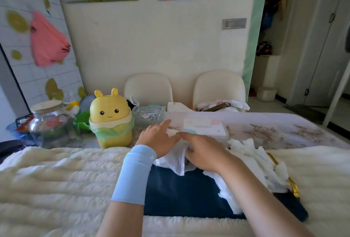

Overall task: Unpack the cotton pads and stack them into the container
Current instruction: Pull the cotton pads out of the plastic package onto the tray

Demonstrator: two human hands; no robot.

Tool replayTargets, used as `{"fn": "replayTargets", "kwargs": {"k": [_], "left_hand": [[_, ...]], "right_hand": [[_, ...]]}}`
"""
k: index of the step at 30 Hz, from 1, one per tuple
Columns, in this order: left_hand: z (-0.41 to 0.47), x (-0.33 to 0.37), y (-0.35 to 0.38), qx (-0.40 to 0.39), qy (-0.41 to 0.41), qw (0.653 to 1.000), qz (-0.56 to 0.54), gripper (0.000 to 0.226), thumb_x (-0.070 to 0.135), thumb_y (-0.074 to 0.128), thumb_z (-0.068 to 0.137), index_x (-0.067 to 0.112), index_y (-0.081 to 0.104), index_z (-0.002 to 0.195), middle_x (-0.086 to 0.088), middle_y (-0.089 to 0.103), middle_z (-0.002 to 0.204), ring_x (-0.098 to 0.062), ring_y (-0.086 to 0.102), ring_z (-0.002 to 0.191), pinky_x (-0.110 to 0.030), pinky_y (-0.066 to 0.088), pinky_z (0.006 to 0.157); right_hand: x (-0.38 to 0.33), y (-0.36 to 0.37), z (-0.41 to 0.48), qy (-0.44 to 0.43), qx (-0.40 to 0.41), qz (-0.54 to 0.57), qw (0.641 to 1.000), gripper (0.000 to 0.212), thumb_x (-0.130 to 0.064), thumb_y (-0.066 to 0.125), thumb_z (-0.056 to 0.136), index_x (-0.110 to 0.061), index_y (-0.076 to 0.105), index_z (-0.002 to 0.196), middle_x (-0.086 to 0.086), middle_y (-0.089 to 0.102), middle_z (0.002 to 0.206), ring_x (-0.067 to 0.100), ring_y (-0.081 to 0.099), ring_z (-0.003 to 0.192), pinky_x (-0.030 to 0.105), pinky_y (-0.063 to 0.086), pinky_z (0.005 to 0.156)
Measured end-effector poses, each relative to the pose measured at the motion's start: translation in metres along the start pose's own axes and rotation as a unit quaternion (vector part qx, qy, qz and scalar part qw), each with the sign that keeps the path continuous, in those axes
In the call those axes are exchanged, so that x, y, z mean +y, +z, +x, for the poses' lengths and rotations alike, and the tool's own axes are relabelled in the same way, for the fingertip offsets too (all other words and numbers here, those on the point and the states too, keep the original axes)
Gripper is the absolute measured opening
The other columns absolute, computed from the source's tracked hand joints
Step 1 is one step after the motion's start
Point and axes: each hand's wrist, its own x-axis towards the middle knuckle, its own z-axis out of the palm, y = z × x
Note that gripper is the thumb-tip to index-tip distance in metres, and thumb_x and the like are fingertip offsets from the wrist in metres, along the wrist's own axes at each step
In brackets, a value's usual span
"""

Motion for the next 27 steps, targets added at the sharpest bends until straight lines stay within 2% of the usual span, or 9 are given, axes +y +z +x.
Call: {"fn": "replayTargets", "kwargs": {"k": [3, 6, 11, 13, 16, 19, 22, 24, 27], "left_hand": [[0.003, -0.004, -0.005, 0.039, -0.028, 0.997, -0.064, 0.047, 0.038, 0.043, 0.101, 0.029, 0.043, 0.147, -0.003, 0.044, 0.150, -0.028, 0.041, 0.136, -0.044, 0.034, 0.113], [0.004, -0.016, -0.003, 0.033, -0.072, 0.996, -0.039, 0.043, 0.038, 0.041, 0.098, 0.033, 0.049, 0.140, -0.004, 0.044, 0.149, -0.032, 0.041, 0.132, -0.041, 0.035, 0.110], [0.000, -0.017, 0.003, 0.066, -0.088, 0.983, -0.145, 0.011, 0.028, 0.054, 0.094, 0.030, 0.063, 0.086, 0.001, 0.062, 0.092, -0.020, 0.052, 0.085, -0.026, 0.039, 0.073], [-0.001, -0.014, -0.001, 0.078, -0.099, 0.971, -0.202, 0.026, 0.036, 0.055, 0.095, 0.022, 0.076, 0.086, 0.000, 0.067, 0.088, -0.020, 0.057, 0.081, -0.027, 0.042, 0.068], [0.002, -0.011, -0.005, 0.087, -0.121, 0.975, -0.165, 0.031, 0.027, 0.048, 0.100, 0.009, 0.072, 0.110, -0.010, 0.069, 0.108, -0.026, 0.058, 0.090, -0.028, 0.041, 0.076], [-0.001, -0.014, -0.005, 0.050, -0.178, 0.973, -0.139, 0.040, 0.030, 0.046, 0.102, -0.003, 0.066, 0.115, -0.014, 0.062, 0.101, -0.026, 0.050, 0.087, -0.033, 0.043, 0.082], [-0.003, -0.017, -0.007, 0.027, -0.177, 0.963, -0.199, 0.032, 0.029, 0.058, 0.097, 0.003, 0.072, 0.108, -0.011, 0.070, 0.098, -0.032, 0.064, 0.091, -0.037, 0.054, 0.089], [-0.005, -0.012, -0.012, 0.065, -0.125, 0.969, -0.202, 0.023, 0.029, 0.062, 0.094, 0.016, 0.077, 0.106, -0.001, 0.072, 0.098, -0.024, 0.065, 0.094, -0.029, 0.051, 0.085], [-0.011, 0.007, -0.024, 0.131, -0.035, 0.972, -0.191, 0.016, 0.027, 0.068, 0.090, 0.031, 0.078, 0.100, 0.016, 0.070, 0.091, -0.008, 0.063, 0.091, -0.019, 0.042, 0.082]], "right_hand": [[0.004, 0.000, -0.007, 0.051, 0.120, -0.028, 0.991, 0.042, -0.043, 0.059, 0.093, -0.025, 0.046, 0.129, -0.006, 0.057, 0.129, 0.020, 0.060, 0.106, 0.034, 0.046, 0.082], [0.001, -0.001, -0.008, 0.098, 0.135, -0.003, 0.986, 0.034, -0.056, 0.058, 0.089, -0.024, 0.050, 0.097, -0.012, 0.058, 0.094, 0.016, 0.057, 0.082, 0.032, 0.042, 0.067], [-0.010, 0.004, -0.004, 0.087, 0.141, 0.123, 0.978, 0.035, -0.032, 0.043, 0.093, -0.012, 0.042, 0.064, -0.002, 0.049, 0.065, 0.021, 0.044, 0.064, 0.033, 0.033, 0.057], [-0.013, 0.001, -0.002, 0.129, 0.128, 0.218, 0.959, 0.040, -0.037, 0.044, 0.092, -0.010, 0.044, 0.061, -0.002, 0.045, 0.058, 0.019, 0.042, 0.059, 0.032, 0.033, 0.058], [-0.006, 0.001, -0.001, 0.137, 0.121, 0.181, 0.966, 0.038, -0.031, 0.059, 0.086, -0.015, 0.048, 0.054, -0.006, 0.047, 0.048, 0.018, 0.047, 0.055, 0.029, 0.038, 0.055], [0.005, -0.005, -0.004, 0.150, 0.086, 0.188, 0.967, 0.021, -0.026, 0.060, 0.085, -0.018, 0.068, 0.068, -0.012, 0.070, 0.069, 0.019, 0.068, 0.069, 0.034, 0.056, 0.067], [0.008, -0.020, -0.011, 0.176, 0.063, 0.021, 0.982, 0.006, -0.023, 0.063, 0.082, -0.027, 0.067, 0.083, -0.011, 0.065, 0.093, 0.023, 0.066, 0.095, 0.030, 0.048, 0.070], [0.008, -0.026, -0.012, 0.160, 0.076, -0.043, 0.983, 0.039, -0.023, 0.065, 0.082, -0.030, 0.057, 0.120, -0.001, 0.051, 0.123, 0.025, 0.052, 0.116, 0.033, 0.042, 0.083], [-0.005, -0.032, -0.012, 0.046, 0.145, 0.125, 0.981, 0.062, -0.022, 0.059, 0.090, -0.032, 0.036, 0.147, -0.009, 0.037, 0.147, 0.014, 0.034, 0.137, 0.029, 0.031, 0.108]]}}
